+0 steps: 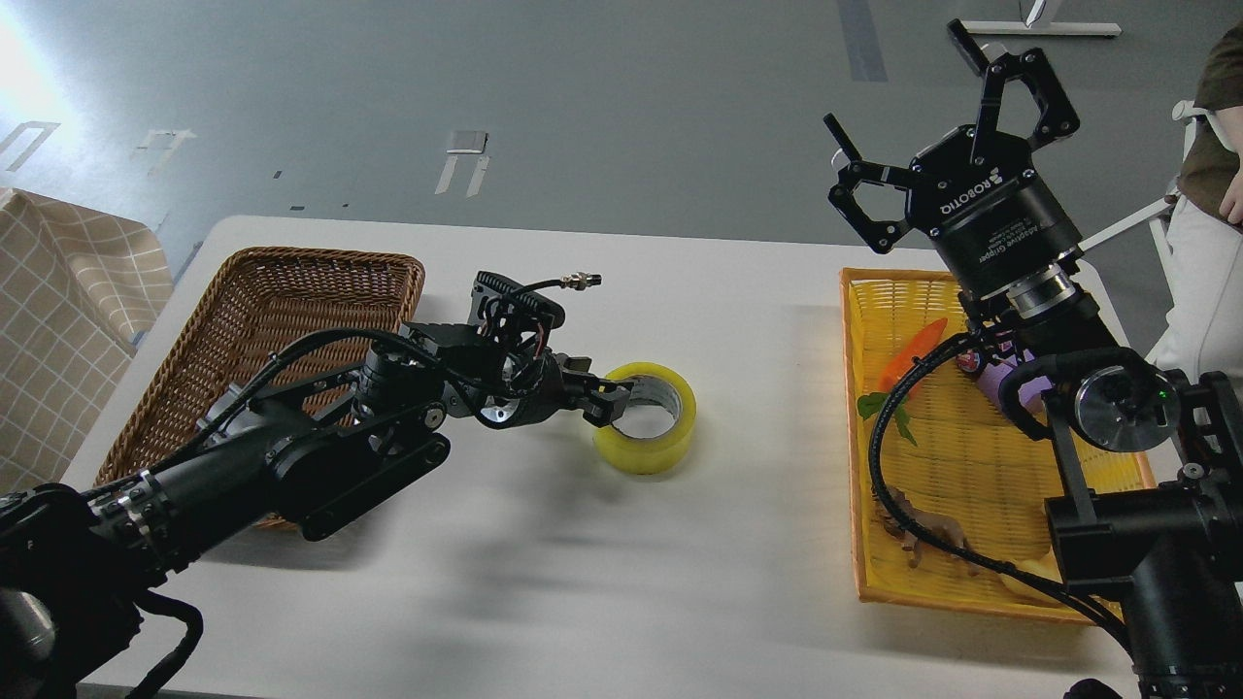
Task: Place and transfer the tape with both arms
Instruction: 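Grasp the tape roll's rim with the left gripper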
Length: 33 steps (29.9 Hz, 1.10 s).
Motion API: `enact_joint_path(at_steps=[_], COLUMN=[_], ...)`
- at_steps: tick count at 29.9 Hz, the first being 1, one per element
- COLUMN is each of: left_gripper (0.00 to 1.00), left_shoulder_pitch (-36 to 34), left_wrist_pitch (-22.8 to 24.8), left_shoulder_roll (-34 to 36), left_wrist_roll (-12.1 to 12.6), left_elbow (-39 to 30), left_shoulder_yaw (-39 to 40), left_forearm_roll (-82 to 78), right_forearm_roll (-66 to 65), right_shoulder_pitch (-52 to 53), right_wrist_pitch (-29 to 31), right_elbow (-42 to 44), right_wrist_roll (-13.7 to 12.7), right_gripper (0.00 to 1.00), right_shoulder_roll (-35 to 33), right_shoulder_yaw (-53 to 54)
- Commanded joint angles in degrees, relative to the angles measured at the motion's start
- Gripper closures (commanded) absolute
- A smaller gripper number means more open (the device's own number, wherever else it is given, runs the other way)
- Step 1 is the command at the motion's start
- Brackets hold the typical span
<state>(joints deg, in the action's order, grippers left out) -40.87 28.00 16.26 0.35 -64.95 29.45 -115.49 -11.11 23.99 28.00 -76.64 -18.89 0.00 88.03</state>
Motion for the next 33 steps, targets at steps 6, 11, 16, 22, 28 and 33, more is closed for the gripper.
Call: enact_joint_path(at_steps=[6, 11, 16, 22, 28, 33], left_gripper=[0.43, 0.48, 0.71, 1.0, 1.0, 1.0], left_shoulder_pitch=[0.36, 0.36, 0.36, 0.09, -0.61, -2.1], left_wrist_pitch=[0.0, 0.0, 0.0, 0.0, 0.0, 0.0], left_shoulder_roll=[-0.7, -0.8, -0.8, -0.8, -0.79, 0.17], left_wrist_roll=[0.0, 0.0, 0.0, -0.43, -0.96, -0.96], left_elbow=[0.08, 0.09, 0.09, 0.35, 0.35, -0.53], left_shoulder_yaw=[-0.09, -0.09, -0.53, -1.32, -2.47, -2.47], left_forearm_roll=[-0.09, 0.0, 0.0, 0.17, -0.18, 0.0], right_forearm_roll=[-0.05, -0.05, -0.05, -0.05, -0.05, 0.04], right_shoulder_pitch=[0.0, 0.0, -0.08, 0.0, 0.0, 0.09], right_wrist_pitch=[0.0, 0.0, 0.0, 0.0, 0.0, 0.0], right_elbow=[0.09, 0.09, 0.18, 0.18, 0.18, 0.18], right_wrist_roll=[0.0, 0.0, 0.0, 0.0, 0.0, 0.09], right_gripper=[0.0, 0.0, 0.0, 0.0, 0.0, 0.0], right_shoulder_roll=[0.0, 0.0, 0.0, 0.0, 0.0, 0.0], right_shoulder_yaw=[0.04, -0.05, 0.04, 0.04, 0.04, 0.04])
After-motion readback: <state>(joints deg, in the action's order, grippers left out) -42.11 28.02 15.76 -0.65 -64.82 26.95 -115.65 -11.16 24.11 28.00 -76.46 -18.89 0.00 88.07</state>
